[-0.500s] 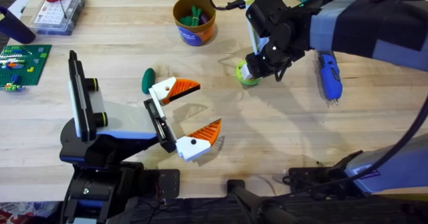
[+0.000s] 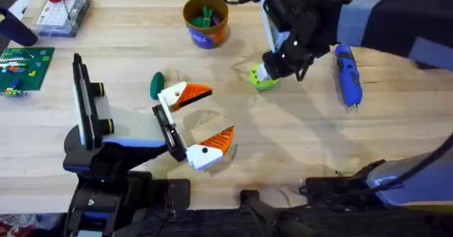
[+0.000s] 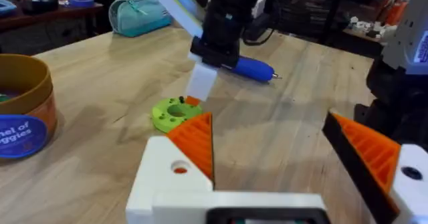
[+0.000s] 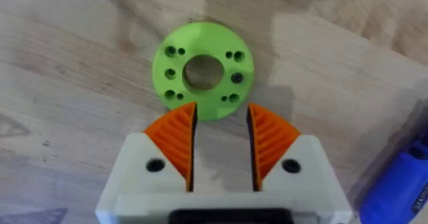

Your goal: Pick up the gripper from the table and insert it into the empty holder that is missing its gripper. Then pick up a screw, insert it into the mounting hole, and use the screwdriver to tighten it. Finally, clean up the table by picking up the vegetable and placing it into the bucket.

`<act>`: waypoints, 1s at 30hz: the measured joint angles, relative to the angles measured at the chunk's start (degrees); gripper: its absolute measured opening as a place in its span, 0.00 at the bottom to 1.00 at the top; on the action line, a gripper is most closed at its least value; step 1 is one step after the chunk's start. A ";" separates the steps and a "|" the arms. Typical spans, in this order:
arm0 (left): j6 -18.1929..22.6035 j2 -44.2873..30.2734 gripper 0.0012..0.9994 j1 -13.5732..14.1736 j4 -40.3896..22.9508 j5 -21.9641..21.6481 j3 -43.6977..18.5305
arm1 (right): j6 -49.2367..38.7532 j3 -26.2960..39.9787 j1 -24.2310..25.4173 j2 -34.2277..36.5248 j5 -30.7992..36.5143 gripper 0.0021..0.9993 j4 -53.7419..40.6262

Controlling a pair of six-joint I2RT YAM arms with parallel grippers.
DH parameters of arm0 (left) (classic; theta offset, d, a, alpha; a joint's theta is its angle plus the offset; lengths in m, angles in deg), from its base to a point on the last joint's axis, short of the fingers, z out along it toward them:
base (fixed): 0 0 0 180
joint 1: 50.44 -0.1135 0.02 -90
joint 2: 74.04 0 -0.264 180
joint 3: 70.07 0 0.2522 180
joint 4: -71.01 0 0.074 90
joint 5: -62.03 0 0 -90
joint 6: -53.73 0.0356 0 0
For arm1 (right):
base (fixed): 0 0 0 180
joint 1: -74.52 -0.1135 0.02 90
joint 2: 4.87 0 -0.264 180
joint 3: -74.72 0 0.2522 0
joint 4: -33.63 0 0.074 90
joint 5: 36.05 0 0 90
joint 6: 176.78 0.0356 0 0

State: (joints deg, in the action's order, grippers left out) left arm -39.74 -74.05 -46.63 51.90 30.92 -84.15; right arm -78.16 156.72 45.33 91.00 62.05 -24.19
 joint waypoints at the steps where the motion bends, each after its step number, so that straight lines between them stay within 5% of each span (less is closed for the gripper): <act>1: -0.02 0.02 0.99 0.00 0.00 0.00 0.00 | -0.09 0.39 0.00 -0.07 0.00 0.41 -0.21; 30: 0.00 0.00 0.99 0.00 0.02 -0.15 0.00 | -0.15 0.86 3.08 4.61 -0.39 0.41 5.54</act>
State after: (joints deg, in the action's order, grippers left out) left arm -39.74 -74.05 -46.63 51.93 30.77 -84.15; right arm -78.31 157.58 48.41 95.62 61.66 -18.65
